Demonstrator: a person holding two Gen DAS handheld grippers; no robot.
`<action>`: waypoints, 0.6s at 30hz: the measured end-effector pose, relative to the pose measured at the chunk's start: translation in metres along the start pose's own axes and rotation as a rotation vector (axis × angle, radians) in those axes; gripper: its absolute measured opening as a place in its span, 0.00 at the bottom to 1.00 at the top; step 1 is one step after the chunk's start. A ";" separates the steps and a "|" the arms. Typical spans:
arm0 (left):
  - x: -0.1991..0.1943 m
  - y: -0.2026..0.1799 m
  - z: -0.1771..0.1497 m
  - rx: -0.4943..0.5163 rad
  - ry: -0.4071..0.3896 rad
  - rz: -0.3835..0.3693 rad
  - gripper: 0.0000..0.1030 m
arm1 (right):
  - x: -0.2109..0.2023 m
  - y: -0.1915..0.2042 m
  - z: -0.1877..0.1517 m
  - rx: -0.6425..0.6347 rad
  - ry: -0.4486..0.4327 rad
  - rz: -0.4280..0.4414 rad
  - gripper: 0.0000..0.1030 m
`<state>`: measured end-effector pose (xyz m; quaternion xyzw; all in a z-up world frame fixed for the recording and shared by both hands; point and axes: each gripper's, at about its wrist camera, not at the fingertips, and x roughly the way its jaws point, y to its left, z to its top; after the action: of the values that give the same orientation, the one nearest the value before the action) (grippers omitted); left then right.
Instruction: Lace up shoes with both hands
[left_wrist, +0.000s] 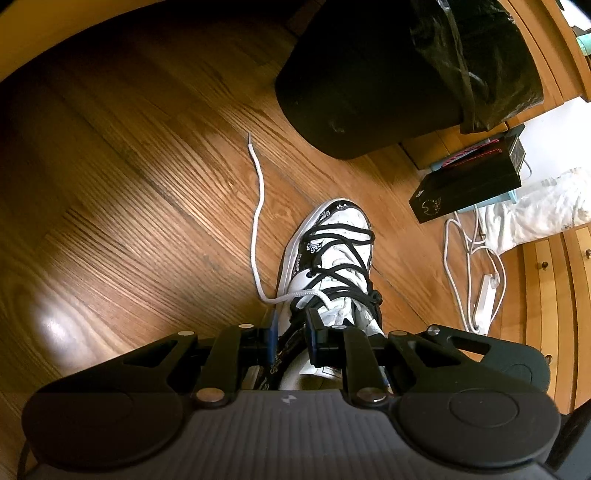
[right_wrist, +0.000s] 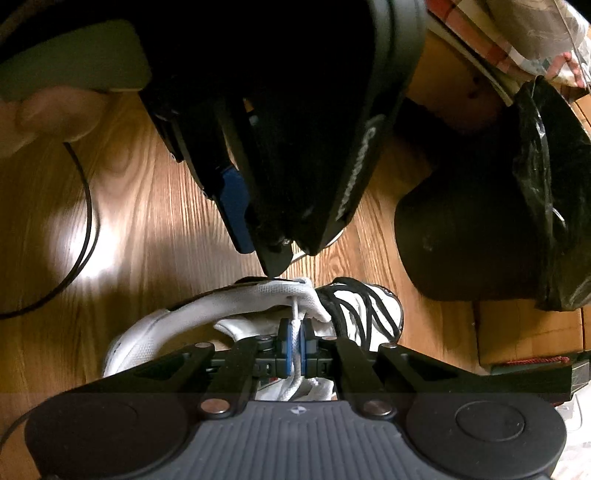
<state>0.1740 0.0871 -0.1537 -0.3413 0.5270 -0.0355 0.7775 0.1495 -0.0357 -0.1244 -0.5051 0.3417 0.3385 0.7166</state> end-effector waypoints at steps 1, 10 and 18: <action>0.000 0.000 0.000 0.000 0.001 0.000 0.16 | -0.001 0.000 0.000 0.003 0.000 0.003 0.04; 0.002 0.001 -0.001 -0.006 0.002 0.001 0.17 | -0.013 -0.004 0.008 0.026 -0.036 0.017 0.04; -0.001 0.001 0.001 -0.014 -0.021 0.011 0.17 | -0.006 -0.008 0.011 0.048 -0.022 0.032 0.04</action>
<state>0.1740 0.0889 -0.1536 -0.3443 0.5208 -0.0239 0.7808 0.1548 -0.0277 -0.1128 -0.4787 0.3499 0.3469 0.7267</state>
